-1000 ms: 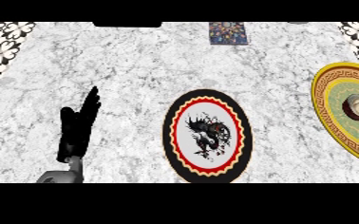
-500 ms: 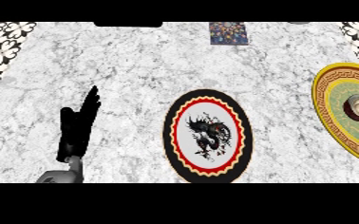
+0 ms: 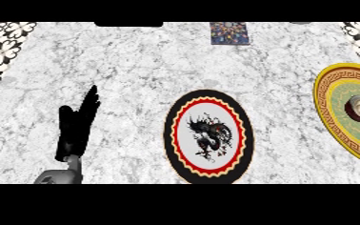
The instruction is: Pick the cupcake from the plate and place it in the plate
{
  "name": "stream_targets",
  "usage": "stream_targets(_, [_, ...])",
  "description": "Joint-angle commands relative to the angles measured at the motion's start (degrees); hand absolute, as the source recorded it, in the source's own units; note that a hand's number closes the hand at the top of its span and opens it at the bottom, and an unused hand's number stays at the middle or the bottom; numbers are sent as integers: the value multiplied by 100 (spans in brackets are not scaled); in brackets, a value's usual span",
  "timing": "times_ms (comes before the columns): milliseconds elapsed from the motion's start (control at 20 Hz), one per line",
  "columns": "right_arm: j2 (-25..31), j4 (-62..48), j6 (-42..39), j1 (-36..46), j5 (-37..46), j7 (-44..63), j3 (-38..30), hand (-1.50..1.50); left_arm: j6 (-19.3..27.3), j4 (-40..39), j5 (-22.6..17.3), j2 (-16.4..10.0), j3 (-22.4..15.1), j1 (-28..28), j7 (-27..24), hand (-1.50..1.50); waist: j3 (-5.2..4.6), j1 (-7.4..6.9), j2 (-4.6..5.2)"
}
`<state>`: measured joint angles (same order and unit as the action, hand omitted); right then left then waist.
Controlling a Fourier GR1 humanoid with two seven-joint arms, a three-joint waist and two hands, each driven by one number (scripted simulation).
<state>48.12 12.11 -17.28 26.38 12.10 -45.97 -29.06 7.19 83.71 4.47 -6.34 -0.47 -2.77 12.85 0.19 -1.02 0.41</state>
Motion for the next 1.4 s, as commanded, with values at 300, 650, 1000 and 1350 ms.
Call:
stream_targets(300, [192, -341, 44, -140, 36, -220, 2, -150, -16, -85, -27, -35, 159, -281, 145, 0, 7, -16, 19])
stream_targets(650, [304, -407, 236, -404, -115, -468, -188, -150, 170, 73, 214, 211, -144, -141, 199, 0, 20, -33, 25])
stream_targets(1000, [542, -505, 87, -492, -325, -389, -419, -150, 15, -118, 120, 160, -67, 15, -233, 0, 30, -55, 40])
stream_targets(1350, [704, -537, 194, -692, -379, -318, -503, -150, -184, -59, -110, -108, 225, -316, 75, 0, 36, -56, 40])
